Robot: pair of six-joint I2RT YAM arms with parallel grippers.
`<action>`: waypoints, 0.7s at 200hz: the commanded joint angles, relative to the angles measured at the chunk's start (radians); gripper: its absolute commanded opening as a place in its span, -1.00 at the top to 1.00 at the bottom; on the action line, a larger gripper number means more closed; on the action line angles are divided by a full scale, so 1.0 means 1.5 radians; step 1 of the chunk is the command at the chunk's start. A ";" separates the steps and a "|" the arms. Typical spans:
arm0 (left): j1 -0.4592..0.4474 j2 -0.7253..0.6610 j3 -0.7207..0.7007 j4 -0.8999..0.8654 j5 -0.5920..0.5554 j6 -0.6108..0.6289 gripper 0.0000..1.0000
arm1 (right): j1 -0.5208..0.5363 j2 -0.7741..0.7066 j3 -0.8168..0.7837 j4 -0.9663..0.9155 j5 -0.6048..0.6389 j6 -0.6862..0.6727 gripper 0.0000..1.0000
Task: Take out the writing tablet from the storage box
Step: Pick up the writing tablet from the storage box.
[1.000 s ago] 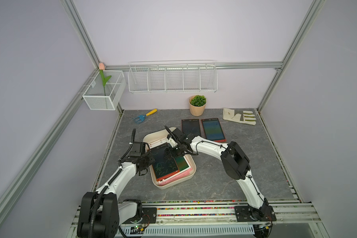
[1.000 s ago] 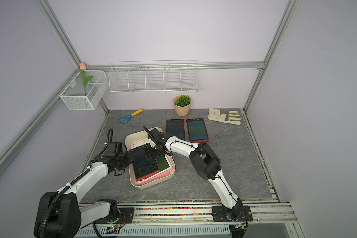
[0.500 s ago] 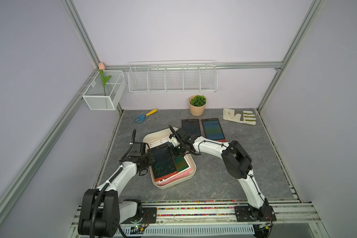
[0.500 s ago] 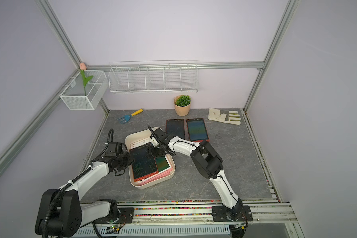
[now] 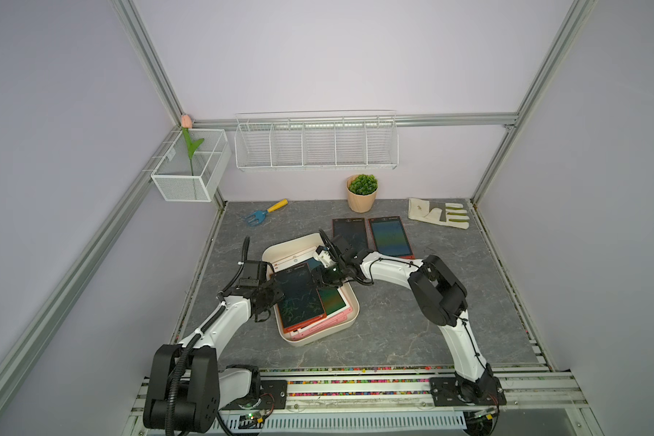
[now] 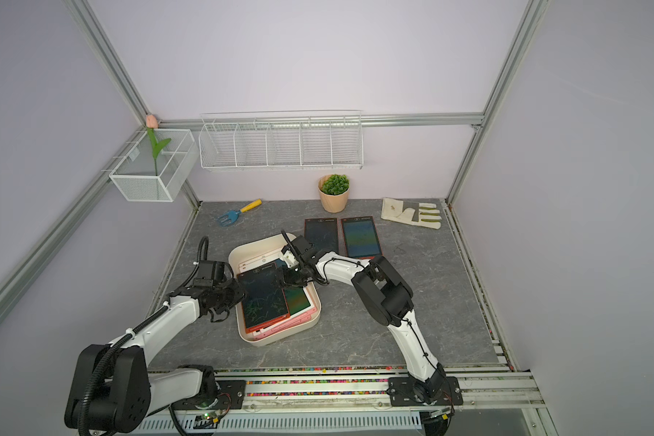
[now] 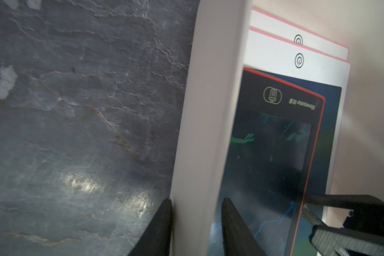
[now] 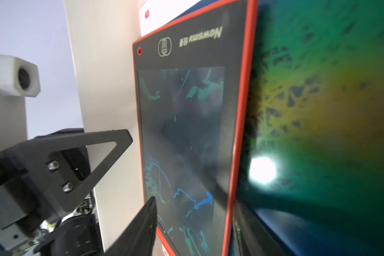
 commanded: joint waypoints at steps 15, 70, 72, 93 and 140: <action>-0.003 -0.002 -0.006 0.017 0.021 0.007 0.25 | 0.007 -0.017 -0.045 0.049 -0.085 0.044 -0.02; -0.003 -0.017 -0.006 0.007 0.008 0.009 0.26 | 0.002 -0.031 -0.060 0.062 -0.081 0.048 0.03; -0.003 -0.017 -0.006 0.006 0.009 0.009 0.26 | 0.002 -0.032 -0.059 0.059 -0.080 0.046 0.03; -0.003 -0.017 -0.006 0.007 0.008 0.008 0.25 | -0.001 -0.029 -0.061 0.069 -0.095 0.050 0.10; -0.003 -0.016 -0.006 0.009 0.011 0.009 0.26 | 0.000 -0.023 -0.064 0.099 -0.115 0.062 0.23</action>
